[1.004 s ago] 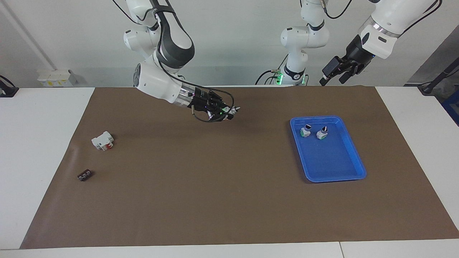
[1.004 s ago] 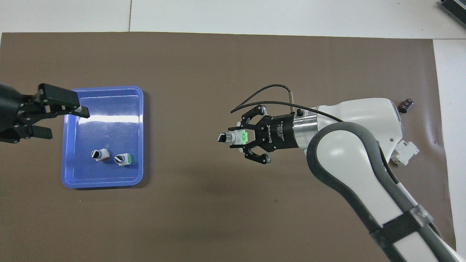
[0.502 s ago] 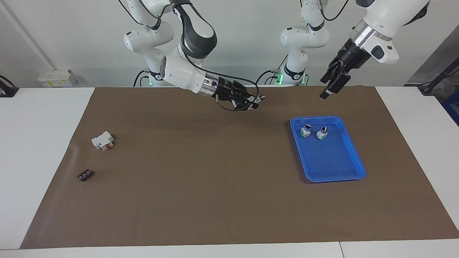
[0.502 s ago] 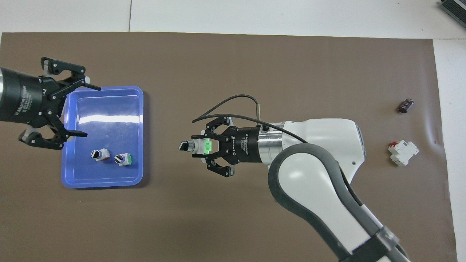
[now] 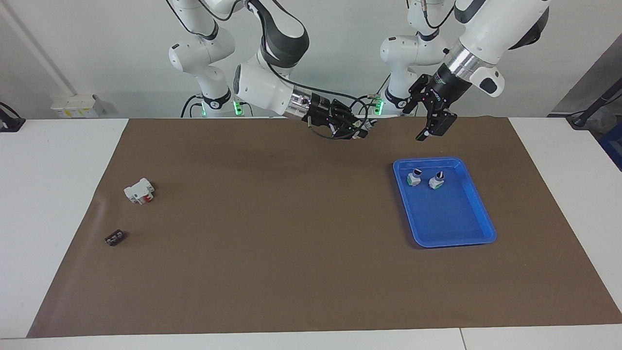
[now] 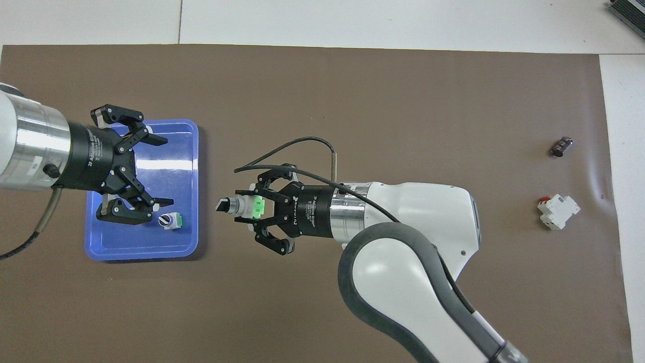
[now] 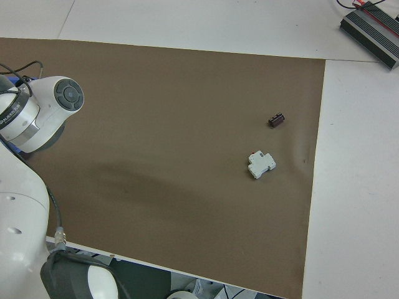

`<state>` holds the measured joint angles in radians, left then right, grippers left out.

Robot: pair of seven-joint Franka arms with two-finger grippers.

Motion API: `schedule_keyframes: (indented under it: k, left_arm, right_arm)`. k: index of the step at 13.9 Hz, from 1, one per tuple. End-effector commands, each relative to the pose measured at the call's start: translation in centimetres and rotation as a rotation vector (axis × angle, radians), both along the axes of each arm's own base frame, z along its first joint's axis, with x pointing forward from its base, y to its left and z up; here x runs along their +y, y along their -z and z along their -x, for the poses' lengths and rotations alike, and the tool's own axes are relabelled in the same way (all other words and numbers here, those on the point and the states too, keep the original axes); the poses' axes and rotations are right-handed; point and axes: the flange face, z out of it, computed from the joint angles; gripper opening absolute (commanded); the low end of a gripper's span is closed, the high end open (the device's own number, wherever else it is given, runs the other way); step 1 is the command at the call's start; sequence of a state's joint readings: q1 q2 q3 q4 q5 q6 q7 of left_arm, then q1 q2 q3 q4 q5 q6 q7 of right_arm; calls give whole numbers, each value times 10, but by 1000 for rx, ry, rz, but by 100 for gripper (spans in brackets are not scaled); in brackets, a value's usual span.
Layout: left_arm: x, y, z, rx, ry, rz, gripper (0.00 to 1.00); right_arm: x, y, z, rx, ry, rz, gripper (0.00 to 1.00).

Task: Turn and place switch with both arms
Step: 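Bring the left gripper to the switch held by the right gripper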

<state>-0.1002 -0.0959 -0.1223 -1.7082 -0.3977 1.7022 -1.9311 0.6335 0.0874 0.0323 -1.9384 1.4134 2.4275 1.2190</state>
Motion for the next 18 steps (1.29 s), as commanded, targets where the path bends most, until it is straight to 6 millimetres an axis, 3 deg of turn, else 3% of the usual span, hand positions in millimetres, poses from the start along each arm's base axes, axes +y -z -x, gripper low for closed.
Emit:
schedule_keyframes:
  k: [1, 7, 11, 12, 14, 18]
  left_arm:
    - [-1, 3, 16, 93, -177, 33, 100]
    - [-2, 18, 38, 276, -342, 98, 100]
    - [-9, 24, 56, 309, -250, 157, 97]
    - [-8, 25, 58, 319, -242, 176, 91]
    - [-6, 24, 62, 320, -183, 177, 66]
    - [-3, 22, 60, 306, -185, 190, 58]
  right_arm:
    - [5, -3, 0, -11, 12, -17, 0]
    - [13, -6, 5, -24, 26, -12, 0]
    - [15, -7, 6, -22, 25, -14, 0]
    - [15, -9, 6, -9, 35, -30, 0]
    - [13, -11, 5, 55, 88, -106, 0]
    - [14, -11, 5, 52, 86, -110, 0]
